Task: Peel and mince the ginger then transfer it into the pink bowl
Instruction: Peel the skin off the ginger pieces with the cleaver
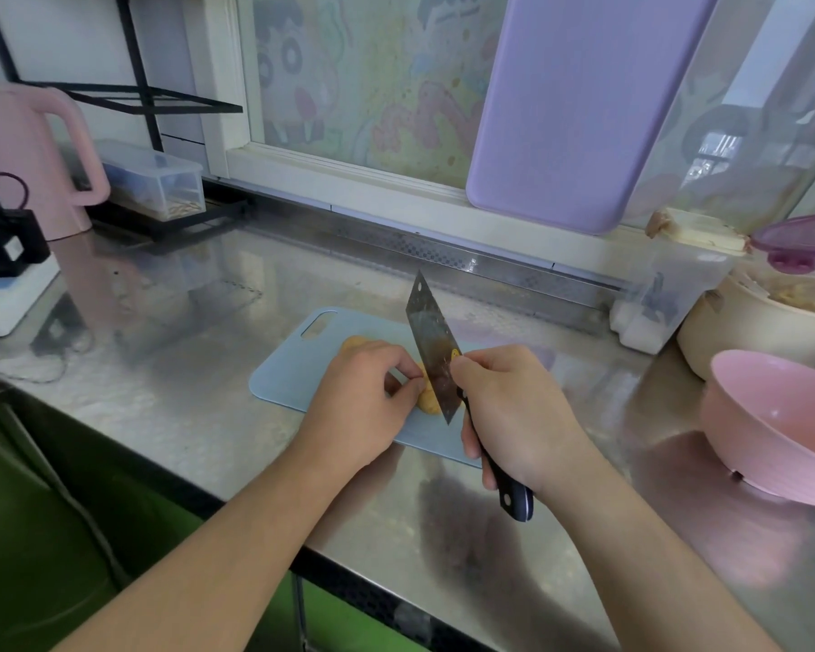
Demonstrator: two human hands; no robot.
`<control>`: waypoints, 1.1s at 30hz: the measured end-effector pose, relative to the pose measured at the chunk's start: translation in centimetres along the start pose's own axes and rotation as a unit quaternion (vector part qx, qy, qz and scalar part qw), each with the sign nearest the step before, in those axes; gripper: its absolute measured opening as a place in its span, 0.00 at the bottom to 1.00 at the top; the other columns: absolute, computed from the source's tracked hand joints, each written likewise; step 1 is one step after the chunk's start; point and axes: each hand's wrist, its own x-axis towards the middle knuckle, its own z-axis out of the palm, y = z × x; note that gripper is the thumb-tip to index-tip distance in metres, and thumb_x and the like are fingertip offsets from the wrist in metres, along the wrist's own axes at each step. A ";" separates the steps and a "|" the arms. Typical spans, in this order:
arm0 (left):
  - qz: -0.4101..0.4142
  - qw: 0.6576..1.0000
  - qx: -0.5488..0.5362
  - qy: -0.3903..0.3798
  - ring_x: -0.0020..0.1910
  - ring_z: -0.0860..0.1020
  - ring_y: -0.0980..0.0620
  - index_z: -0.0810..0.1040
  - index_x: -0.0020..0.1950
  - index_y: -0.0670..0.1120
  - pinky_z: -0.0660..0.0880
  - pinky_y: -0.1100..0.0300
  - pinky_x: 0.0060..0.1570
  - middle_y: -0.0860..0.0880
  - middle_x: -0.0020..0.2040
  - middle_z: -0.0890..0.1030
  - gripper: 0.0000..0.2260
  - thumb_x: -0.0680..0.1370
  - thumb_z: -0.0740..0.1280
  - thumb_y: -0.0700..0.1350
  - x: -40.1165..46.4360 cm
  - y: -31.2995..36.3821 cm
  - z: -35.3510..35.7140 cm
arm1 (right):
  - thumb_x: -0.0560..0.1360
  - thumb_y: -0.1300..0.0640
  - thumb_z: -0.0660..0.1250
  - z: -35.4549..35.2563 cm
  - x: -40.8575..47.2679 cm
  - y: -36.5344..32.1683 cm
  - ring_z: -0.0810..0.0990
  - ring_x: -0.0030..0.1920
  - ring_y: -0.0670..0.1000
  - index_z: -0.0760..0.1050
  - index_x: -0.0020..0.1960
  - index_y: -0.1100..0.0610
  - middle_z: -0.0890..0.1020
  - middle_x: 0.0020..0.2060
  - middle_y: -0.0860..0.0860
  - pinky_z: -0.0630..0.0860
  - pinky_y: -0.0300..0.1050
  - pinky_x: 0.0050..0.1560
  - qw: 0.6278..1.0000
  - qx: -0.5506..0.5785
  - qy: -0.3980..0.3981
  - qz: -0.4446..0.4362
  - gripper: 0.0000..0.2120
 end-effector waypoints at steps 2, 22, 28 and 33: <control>-0.003 1.000 -0.001 -0.002 0.45 0.79 0.54 0.83 0.41 0.51 0.77 0.52 0.49 0.59 0.42 0.79 0.06 0.77 0.75 0.43 0.0 0.0 0.0 | 0.82 0.58 0.55 -0.1 0.0 -0.2 0.72 0.16 0.56 0.70 0.41 0.65 0.75 0.22 0.59 0.65 0.39 0.23 1.000 0.001 -0.002 0.002 0.15; -0.013 1.000 -0.002 -0.015 0.47 0.78 0.56 0.82 0.40 0.53 0.73 0.61 0.46 0.59 0.42 0.78 0.08 0.77 0.75 0.43 -0.1 0.4 -0.4 | 0.81 0.58 0.55 -0.2 0.3 -1.4 0.72 0.16 0.56 0.74 0.39 0.61 0.76 0.23 0.59 0.67 0.39 0.23 1.000 -0.007 -0.005 0.018 0.16; -0.002 1.000 -0.005 -0.009 0.45 0.79 0.55 0.82 0.38 0.53 0.74 0.60 0.47 0.61 0.41 0.78 0.10 0.77 0.75 0.41 -0.1 0.2 -0.3 | 0.81 0.59 0.56 -0.5 0.1 -1.8 0.71 0.16 0.56 0.73 0.36 0.59 0.75 0.23 0.60 0.66 0.40 0.23 1.000 0.004 -0.001 0.010 0.16; 0.005 1.000 -0.005 0.001 0.45 0.78 0.54 0.81 0.37 0.54 0.71 0.62 0.47 0.62 0.39 0.76 0.11 0.77 0.75 0.41 -0.1 0.0 -0.1 | 0.82 0.59 0.55 -0.7 0.1 -1.7 0.70 0.16 0.55 0.75 0.43 0.66 0.75 0.23 0.60 0.66 0.38 0.22 1.000 0.005 -0.004 0.018 0.16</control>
